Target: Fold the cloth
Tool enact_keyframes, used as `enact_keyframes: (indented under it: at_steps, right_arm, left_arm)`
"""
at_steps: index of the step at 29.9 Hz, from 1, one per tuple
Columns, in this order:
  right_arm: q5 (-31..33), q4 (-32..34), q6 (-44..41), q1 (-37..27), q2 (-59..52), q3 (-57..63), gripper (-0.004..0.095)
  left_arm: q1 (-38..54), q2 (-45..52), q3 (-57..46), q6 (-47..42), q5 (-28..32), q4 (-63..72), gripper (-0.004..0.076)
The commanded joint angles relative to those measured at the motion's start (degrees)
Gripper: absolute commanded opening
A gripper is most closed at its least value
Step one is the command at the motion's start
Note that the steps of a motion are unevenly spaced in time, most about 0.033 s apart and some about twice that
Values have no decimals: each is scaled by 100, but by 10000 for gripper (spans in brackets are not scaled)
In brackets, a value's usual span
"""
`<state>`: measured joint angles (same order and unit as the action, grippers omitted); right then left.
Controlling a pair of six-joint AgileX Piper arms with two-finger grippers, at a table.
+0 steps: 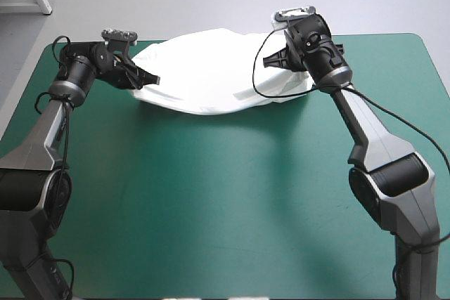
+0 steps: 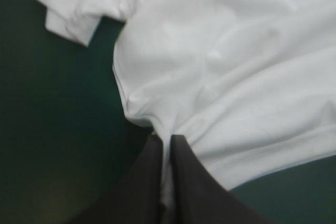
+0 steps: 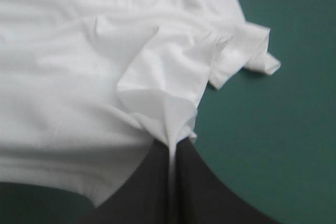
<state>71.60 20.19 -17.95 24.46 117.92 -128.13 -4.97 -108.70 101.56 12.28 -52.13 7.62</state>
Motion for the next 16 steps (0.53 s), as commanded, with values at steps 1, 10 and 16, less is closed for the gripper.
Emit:
enact_keyframes:
  at_steps: [1,10,16]
  right_arm:
    - [17,-69,117,7,-1251,1186,-18]
    - [17,-1114,291,215,-3834,5002,-18]
    - [17,-1728,278,215,-5269,6953,-18]
  left_arm:
    - [6,942,-959,-3,310,53,-10]
    - [6,3428,-3910,92,-171,95,-10]
    - [6,4474,-4915,92,-1512,54,-10]
